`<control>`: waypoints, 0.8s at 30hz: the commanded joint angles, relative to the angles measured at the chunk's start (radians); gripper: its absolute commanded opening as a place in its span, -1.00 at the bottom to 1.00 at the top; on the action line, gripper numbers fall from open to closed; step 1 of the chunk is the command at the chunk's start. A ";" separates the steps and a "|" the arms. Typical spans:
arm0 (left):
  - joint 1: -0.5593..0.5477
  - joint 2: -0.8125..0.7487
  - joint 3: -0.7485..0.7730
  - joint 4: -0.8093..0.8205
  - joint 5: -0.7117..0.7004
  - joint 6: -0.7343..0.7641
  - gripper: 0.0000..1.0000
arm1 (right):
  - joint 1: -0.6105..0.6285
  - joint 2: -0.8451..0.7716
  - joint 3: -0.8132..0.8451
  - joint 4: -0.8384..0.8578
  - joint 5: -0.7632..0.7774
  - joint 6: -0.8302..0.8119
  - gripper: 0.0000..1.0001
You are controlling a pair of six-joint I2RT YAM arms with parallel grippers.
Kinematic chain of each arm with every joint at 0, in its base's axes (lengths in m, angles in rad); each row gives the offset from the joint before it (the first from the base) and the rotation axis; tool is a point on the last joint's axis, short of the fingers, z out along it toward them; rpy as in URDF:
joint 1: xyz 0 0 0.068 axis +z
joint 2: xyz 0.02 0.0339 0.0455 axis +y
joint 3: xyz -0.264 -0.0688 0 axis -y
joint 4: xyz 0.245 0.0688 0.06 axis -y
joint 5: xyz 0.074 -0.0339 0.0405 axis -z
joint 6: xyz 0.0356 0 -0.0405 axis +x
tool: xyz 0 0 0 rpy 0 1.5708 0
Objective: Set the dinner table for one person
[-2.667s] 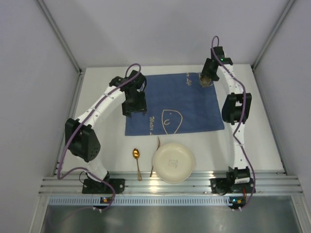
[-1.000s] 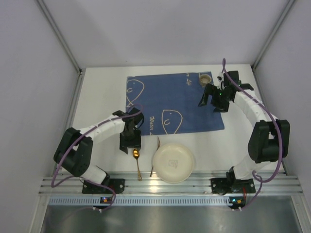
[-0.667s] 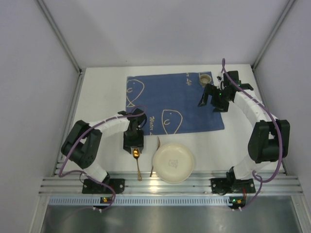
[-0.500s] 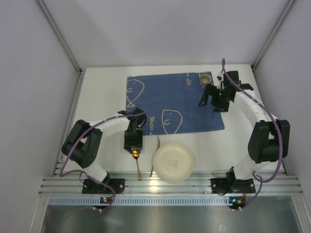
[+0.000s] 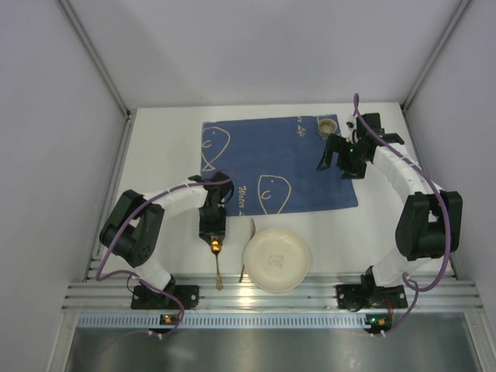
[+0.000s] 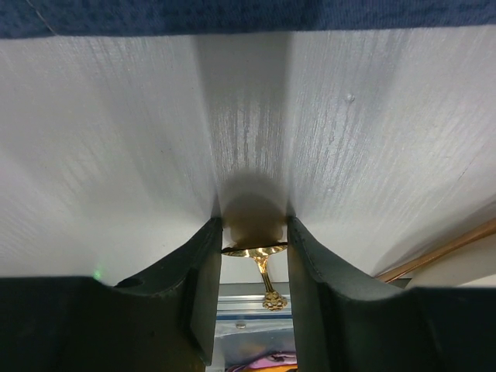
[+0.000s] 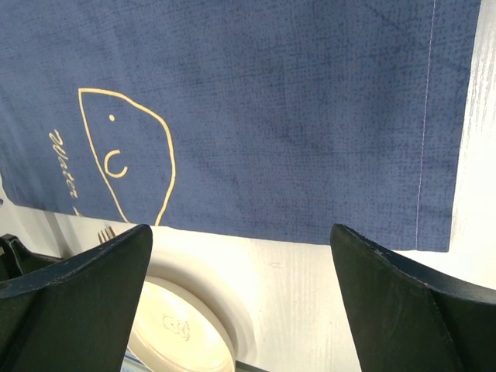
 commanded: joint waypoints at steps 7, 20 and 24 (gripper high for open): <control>0.002 0.025 0.223 -0.061 0.016 0.039 -1.00 | 0.017 -0.014 0.050 -0.003 -0.023 -0.011 0.96; 0.014 0.283 0.863 -0.156 0.115 0.068 -1.00 | 0.162 0.047 0.089 0.124 -0.361 0.054 0.96; 0.025 0.369 1.043 -0.159 0.178 0.042 -1.00 | 0.224 0.052 0.049 0.226 -0.396 0.113 0.91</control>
